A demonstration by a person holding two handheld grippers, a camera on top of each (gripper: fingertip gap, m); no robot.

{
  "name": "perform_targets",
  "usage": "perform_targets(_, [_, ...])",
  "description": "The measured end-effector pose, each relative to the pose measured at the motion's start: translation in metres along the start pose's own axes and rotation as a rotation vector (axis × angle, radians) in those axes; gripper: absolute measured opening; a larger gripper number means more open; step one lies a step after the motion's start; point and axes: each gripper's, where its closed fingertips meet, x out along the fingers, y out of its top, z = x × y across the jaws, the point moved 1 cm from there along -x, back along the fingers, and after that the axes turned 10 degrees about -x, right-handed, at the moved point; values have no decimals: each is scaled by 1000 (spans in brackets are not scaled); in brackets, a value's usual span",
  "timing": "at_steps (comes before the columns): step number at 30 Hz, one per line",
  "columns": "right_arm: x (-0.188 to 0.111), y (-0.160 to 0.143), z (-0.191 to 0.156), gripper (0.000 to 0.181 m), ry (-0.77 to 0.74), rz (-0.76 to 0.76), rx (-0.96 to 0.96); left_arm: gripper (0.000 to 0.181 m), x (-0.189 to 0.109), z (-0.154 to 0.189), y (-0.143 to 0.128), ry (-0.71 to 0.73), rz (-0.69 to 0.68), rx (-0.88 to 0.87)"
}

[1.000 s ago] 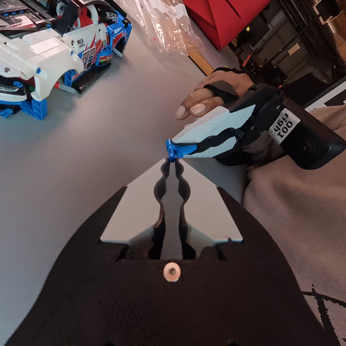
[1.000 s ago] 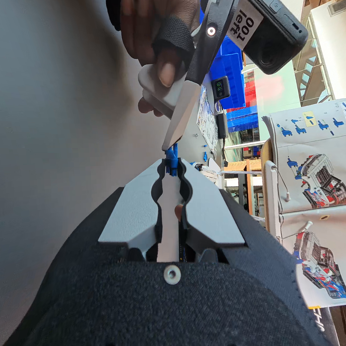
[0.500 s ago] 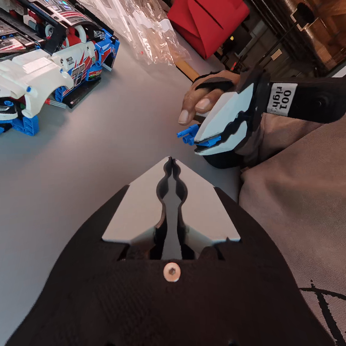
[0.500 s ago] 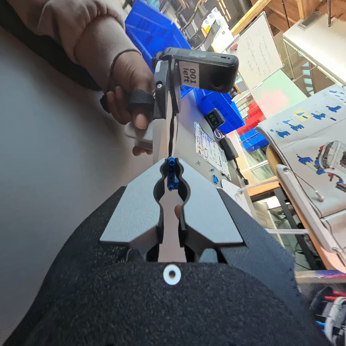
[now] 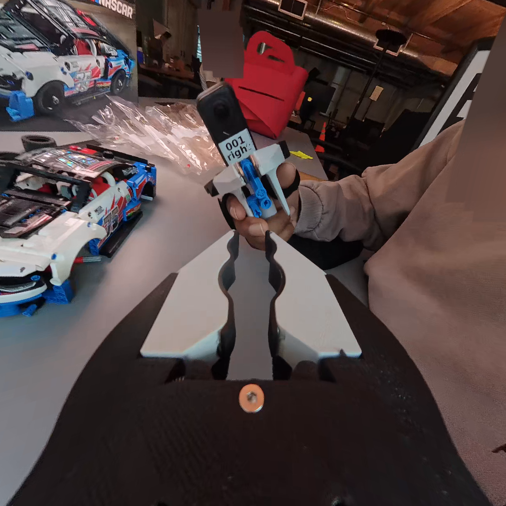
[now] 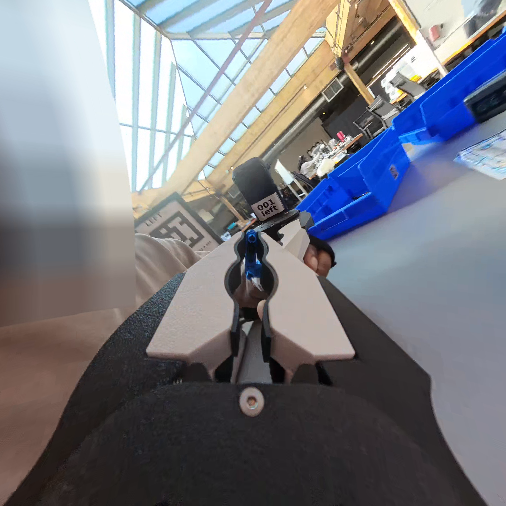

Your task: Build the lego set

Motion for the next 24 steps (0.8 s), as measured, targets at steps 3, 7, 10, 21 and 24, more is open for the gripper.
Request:
perform_targets(3, [7, -5, -1, 4, 44, 27, 91, 13, -1, 6, 8, 27, 42, 79])
perform_targets(7, [8, -6, 4, 4, 32, 28, 112, 3, -4, 7, 10, 85, 48, 169])
perform_targets(10, [6, -7, 12, 9, -23, 8, 94, 2, -5, 0, 9, 185, 13, 276])
perform_targets(21, [-2, -19, 47, 37, -550, -296, -432, 2, -17, -41, 9, 600, -102, 548])
perform_targets(24, [2, -24, 48, 26, -559, -304, -426, 2, -18, -40, 10, 651, -116, 621])
